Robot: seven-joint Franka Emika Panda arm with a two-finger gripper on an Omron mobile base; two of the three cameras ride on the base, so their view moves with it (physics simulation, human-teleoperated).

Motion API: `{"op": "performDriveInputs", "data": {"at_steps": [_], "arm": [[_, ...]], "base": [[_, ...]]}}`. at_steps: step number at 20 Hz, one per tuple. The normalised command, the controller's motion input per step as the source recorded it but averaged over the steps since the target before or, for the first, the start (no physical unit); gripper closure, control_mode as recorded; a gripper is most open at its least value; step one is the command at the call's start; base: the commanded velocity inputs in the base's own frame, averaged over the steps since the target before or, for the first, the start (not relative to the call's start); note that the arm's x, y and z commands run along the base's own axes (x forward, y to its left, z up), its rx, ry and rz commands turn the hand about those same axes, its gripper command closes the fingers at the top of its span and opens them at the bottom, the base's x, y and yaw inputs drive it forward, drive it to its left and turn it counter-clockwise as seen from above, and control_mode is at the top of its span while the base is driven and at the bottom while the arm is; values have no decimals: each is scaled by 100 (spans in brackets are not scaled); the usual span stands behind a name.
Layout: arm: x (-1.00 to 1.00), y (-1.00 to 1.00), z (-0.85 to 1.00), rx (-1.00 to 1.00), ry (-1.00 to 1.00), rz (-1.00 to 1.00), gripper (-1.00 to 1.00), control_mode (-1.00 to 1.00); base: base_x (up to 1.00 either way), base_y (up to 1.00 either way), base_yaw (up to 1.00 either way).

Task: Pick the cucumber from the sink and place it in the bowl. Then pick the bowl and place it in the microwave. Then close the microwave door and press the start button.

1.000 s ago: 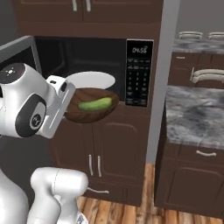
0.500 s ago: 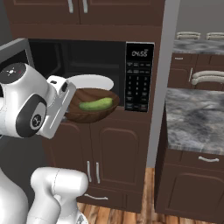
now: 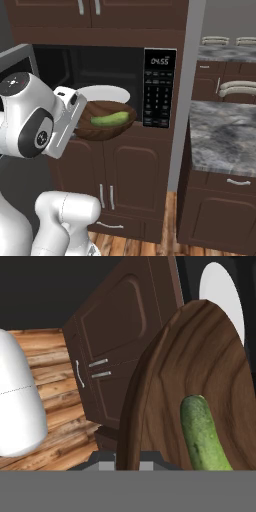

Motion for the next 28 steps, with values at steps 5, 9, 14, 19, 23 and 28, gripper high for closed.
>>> {"op": "performDriveInputs", "data": {"at_steps": [5, 9, 14, 19, 23, 28], "arm": [[0, 0, 0, 0, 0, 0, 100, -100], [0, 15, -12, 0, -6, 7, 100, -100], [21, 73, -22, 0, -14, 24, 100, -100], [88, 79, -3, 0, -2, 18, 100, -100], [100, 50, 0, 0, 1, 1, 100, -100], [100, 20, 0, 0, 2, 0, 100, -100]], "base": [[0, 0, 0], [0, 0, 0], [0, 0, 0], [0, 0, 0], [0, 0, 0], [0, 0, 0]]}}
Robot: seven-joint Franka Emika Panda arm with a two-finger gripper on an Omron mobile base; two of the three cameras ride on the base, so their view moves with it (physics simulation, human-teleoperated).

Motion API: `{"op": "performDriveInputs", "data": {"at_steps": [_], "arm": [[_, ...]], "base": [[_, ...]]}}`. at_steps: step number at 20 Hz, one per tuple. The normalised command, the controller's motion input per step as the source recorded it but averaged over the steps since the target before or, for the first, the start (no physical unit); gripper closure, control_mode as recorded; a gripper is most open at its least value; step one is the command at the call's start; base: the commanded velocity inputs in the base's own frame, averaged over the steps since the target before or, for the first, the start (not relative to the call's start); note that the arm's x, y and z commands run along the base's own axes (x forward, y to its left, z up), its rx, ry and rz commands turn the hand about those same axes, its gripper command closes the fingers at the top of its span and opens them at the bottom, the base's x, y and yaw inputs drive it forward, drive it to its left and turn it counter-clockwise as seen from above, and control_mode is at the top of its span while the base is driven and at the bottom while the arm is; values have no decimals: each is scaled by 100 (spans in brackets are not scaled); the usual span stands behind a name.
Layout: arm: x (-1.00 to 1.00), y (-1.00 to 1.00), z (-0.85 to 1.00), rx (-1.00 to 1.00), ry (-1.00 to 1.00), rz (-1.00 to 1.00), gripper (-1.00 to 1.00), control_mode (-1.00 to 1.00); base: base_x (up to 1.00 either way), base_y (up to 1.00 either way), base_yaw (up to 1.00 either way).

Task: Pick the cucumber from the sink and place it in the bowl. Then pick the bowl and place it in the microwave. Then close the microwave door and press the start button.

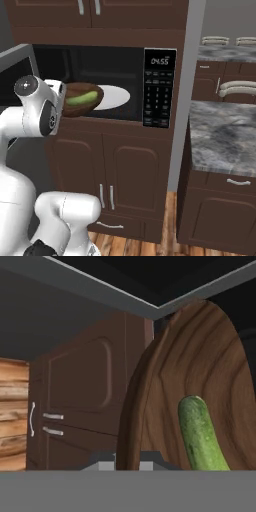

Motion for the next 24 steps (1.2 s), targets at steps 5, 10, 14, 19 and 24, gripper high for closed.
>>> {"op": "performDriveInputs", "data": {"at_steps": [5, 10, 14, 19, 24], "arm": [[100, -2, 0, 0, 8, 0, 100, -100], [99, -3, 0, 0, 10, 0, 100, -100], [87, 0, -9, 0, 2, 0, 100, -100], [93, 0, -21, 0, 0, 3, 100, -100], [58, 0, -38, 0, 0, 6, 100, -100]], "base": [[0, 0, 0], [0, 0, 0], [0, 0, 0], [0, 0, 0], [0, 0, 0]]}}
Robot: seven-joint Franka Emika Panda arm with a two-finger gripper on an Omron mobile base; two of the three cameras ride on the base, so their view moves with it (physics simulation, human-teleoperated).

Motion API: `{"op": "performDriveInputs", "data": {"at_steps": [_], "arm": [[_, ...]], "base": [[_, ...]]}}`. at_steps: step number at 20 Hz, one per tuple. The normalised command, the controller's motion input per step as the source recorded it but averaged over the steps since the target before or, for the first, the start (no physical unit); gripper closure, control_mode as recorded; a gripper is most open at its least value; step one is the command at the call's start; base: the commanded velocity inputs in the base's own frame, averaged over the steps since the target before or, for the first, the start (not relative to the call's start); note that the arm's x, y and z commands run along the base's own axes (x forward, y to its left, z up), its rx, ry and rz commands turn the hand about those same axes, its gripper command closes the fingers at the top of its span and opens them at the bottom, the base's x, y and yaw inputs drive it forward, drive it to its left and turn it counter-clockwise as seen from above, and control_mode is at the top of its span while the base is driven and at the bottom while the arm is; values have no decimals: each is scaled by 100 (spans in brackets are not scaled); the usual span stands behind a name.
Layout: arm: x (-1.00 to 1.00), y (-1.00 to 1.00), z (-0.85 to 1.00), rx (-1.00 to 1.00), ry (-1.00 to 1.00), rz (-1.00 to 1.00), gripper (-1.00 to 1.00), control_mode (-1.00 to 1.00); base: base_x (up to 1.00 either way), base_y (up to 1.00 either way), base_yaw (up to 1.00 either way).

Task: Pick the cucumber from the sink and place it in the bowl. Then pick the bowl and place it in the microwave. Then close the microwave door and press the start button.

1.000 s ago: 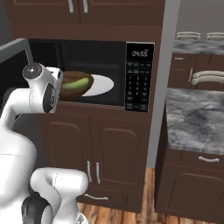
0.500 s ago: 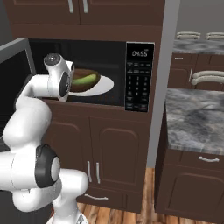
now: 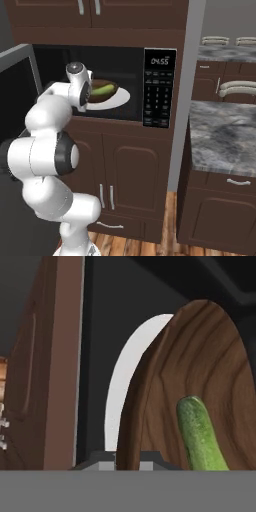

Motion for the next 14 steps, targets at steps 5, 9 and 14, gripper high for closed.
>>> {"op": "performDriveInputs", "data": {"at_steps": [5, 9, 14], "arm": [[30, 0, -30, 0, 0, 6, 100, -100], [74, 0, -20, 0, 0, 2, 100, -100], [62, 0, -32, -3, 0, 0, 100, -100]], "base": [[0, 0, 0], [0, 0, 0], [0, 0, 0]]}}
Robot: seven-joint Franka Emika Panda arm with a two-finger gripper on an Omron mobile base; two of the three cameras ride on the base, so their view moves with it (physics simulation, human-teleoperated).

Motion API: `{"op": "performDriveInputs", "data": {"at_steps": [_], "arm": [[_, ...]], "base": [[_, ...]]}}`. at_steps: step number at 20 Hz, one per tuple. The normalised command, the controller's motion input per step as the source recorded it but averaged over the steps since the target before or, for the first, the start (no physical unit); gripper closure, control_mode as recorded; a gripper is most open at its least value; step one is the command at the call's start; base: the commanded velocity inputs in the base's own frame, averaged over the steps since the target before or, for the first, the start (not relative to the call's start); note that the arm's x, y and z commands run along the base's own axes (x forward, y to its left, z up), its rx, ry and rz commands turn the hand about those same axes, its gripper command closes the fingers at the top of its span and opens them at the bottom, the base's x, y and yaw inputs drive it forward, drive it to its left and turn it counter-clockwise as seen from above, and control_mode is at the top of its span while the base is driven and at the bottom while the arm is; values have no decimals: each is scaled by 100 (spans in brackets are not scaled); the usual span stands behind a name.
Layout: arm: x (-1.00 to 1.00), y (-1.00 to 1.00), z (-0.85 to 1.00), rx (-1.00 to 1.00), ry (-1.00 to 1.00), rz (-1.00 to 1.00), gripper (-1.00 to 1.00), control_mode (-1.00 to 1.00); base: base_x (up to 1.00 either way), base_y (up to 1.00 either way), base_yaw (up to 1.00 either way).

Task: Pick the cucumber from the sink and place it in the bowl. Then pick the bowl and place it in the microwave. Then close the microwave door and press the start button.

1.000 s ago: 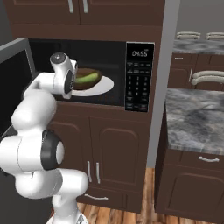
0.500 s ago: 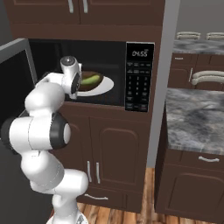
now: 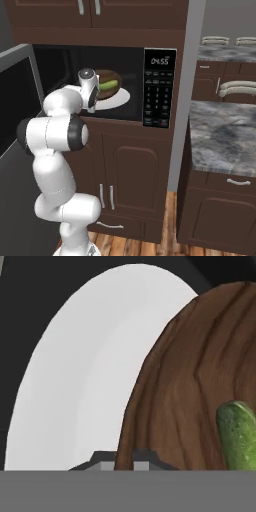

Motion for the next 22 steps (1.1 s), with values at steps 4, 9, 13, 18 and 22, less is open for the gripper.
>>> {"op": "performDriveInputs", "data": {"at_steps": [4, 9, 13, 18, 22], "arm": [[6, 0, -17, -2, 0, 0, 100, -100], [-44, 0, 1, 0, 0, 1, 100, -100], [-19, 0, -2, -1, 0, 1, 100, -100], [15, 0, -20, -5, 0, 0, -100, -100], [-2, 0, 14, 0, 0, 0, -100, -100]], "base": [[0, 0, 0], [0, 0, 0], [0, 0, 0], [0, 0, 0], [0, 0, 0]]}}
